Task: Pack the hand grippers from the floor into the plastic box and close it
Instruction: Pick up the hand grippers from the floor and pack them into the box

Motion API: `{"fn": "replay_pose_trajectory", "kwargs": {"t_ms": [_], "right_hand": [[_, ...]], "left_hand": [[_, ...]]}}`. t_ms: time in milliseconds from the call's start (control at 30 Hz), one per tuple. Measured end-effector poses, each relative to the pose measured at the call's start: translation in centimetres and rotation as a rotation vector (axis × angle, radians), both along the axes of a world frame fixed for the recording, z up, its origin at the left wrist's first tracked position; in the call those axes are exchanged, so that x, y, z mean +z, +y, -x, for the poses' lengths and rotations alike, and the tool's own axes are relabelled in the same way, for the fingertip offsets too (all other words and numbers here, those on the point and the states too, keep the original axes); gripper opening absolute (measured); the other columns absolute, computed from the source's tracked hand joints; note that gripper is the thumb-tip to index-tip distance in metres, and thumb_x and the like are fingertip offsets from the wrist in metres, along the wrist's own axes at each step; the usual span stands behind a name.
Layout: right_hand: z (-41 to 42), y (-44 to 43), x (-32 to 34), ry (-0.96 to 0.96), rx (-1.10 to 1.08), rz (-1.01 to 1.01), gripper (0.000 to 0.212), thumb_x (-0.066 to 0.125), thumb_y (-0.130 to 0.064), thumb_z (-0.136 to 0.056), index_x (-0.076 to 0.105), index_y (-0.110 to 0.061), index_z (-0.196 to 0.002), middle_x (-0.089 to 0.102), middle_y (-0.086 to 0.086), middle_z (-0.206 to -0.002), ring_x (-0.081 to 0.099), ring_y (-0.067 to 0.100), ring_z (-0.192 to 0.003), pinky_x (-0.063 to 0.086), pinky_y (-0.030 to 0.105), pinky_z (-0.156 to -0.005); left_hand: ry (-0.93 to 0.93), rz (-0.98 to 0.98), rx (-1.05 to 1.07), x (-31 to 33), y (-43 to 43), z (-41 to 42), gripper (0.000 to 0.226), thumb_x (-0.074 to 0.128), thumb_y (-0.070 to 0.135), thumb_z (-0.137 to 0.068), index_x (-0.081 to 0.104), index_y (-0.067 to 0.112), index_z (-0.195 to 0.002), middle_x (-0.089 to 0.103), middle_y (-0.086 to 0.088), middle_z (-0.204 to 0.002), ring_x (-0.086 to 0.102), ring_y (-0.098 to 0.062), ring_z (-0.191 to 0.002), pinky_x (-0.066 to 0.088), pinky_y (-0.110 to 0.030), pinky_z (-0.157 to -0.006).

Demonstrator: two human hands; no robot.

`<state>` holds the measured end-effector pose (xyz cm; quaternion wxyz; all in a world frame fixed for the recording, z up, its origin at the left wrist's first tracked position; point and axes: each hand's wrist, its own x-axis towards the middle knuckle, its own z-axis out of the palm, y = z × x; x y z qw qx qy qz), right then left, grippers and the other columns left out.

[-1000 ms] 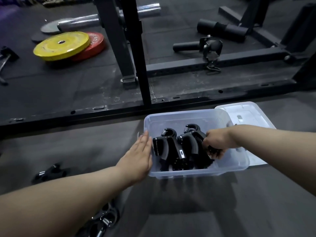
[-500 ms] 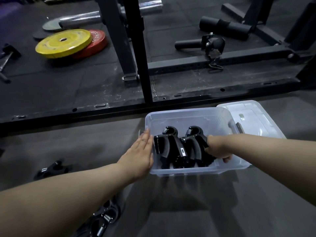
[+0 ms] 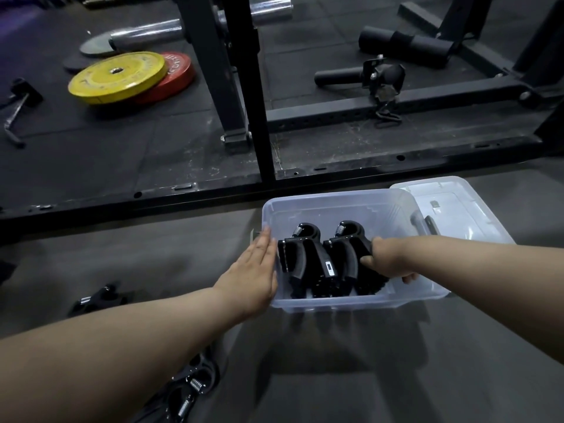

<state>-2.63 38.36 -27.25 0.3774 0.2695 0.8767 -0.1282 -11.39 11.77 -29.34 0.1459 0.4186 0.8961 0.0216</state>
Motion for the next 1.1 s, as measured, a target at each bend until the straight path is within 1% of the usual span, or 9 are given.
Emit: {"fn": "replay_pose_trajectory", "kwargs": {"t_ms": [100,233,367,500,700,800,900,1000,1100], "right_hand": [[0.4,0.2,-0.2,0.147,0.04,-0.175,0.056,0.03,-0.049,-0.099,0.037,-0.006,-0.134,0.046,0.022,-0.134,0.053,0.038,-0.114,0.043,0.042,-0.093],[1.9,-1.6,0.2,0.44,0.136,-0.134,0.042,0.032,-0.043,-0.099,0.043,-0.009,-0.122,0.045,0.019,-0.124,0.049,0.039,-0.114,0.043,0.047,-0.095],[3.6,-6.7,-0.1,0.588,0.269,-0.016,0.05,0.036,-0.043,-0.099,0.036,-0.013,-0.139,0.042,0.016,-0.139,0.044,0.037,-0.126,0.039,0.046,-0.103],[5.9,-12.7,-1.0,0.652,0.329,0.153,0.063,0.04,-0.037,-0.101,0.02,-0.007,-0.152,0.012,0.018,-0.16,0.02,0.035,-0.145,0.022,0.044,-0.118],[9.6,-18.8,-2.9,0.541,0.268,0.023,0.068,0.023,-0.037,-0.102,0.003,0.005,-0.152,-0.012,0.024,-0.16,-0.015,0.044,-0.146,-0.005,0.051,-0.119],[9.0,-19.6,-3.4,0.552,0.34,-0.059,0.068,0.014,-0.03,-0.098,0.002,0.016,-0.147,-0.007,0.032,-0.157,-0.016,0.05,-0.143,-0.013,0.055,-0.115],[9.5,-18.2,-5.2,0.584,0.385,-0.1,0.087,0.003,-0.042,-0.081,0.01,0.011,-0.149,-0.001,0.027,-0.159,-0.011,0.048,-0.145,-0.004,0.058,-0.116],[9.4,-18.4,-5.6,0.572,0.335,-0.121,0.072,0.017,-0.035,-0.093,0.008,0.006,-0.151,-0.001,0.021,-0.161,-0.011,0.043,-0.147,-0.001,0.055,-0.118],[8.6,-20.1,-4.2,0.63,0.311,-0.155,0.063,0.023,-0.019,-0.096,0.012,0.014,-0.148,0.006,0.027,-0.159,-0.007,0.046,-0.146,-0.006,0.053,-0.119]], "left_hand": [[-0.033,0.006,0.009,0.1,-0.1,0.1,0.064,0.025,0.028,-0.104,-0.005,0.004,-0.154,-0.027,-0.013,-0.159,-0.015,-0.02,-0.15,-0.004,-0.03,-0.122],[-0.064,0.036,0.004,0.8,-0.4,0.2,0.065,0.028,0.03,-0.105,-0.004,0.004,-0.155,-0.024,-0.013,-0.16,-0.011,-0.02,-0.151,-0.002,-0.03,-0.122],[-0.061,0.049,-0.025,2.0,-1.3,0.1,0.067,0.03,0.033,-0.104,-0.002,0.004,-0.155,-0.018,-0.015,-0.162,-0.006,-0.021,-0.152,-0.006,-0.029,-0.122],[-0.031,0.086,-0.046,2.8,-4.1,-0.7,0.064,0.03,0.028,-0.105,-0.001,-0.001,-0.154,-0.009,-0.018,-0.163,-0.008,-0.023,-0.151,-0.013,-0.025,-0.117],[-0.116,0.228,0.083,0.5,-12.8,0.2,0.067,0.032,0.031,-0.102,0.003,0.0,-0.155,-0.001,-0.02,-0.163,0.0,-0.029,-0.151,0.004,-0.037,-0.123],[-0.087,0.339,0.087,1.1,-16.9,1.0,0.064,0.033,0.029,-0.103,0.009,-0.003,-0.154,0.006,-0.022,-0.162,0.007,-0.031,-0.151,0.005,-0.036,-0.123],[-0.115,0.367,0.139,3.1,-20.1,1.9,0.056,0.04,0.025,-0.1,0.027,0.002,-0.149,0.023,-0.017,-0.159,0.023,-0.03,-0.146,0.019,-0.037,-0.119],[-0.128,0.362,0.234,3.1,-23.0,2.4,0.038,0.043,0.028,-0.095,0.048,0.01,-0.128,0.048,-0.01,-0.139,0.045,-0.031,-0.13,0.039,-0.041,-0.106],[-0.154,0.386,0.345,1.7,-25.3,1.3,0.033,0.042,0.032,-0.096,0.05,0.011,-0.12,0.051,-0.01,-0.131,0.05,-0.033,-0.122,0.042,-0.04,-0.099]]}}
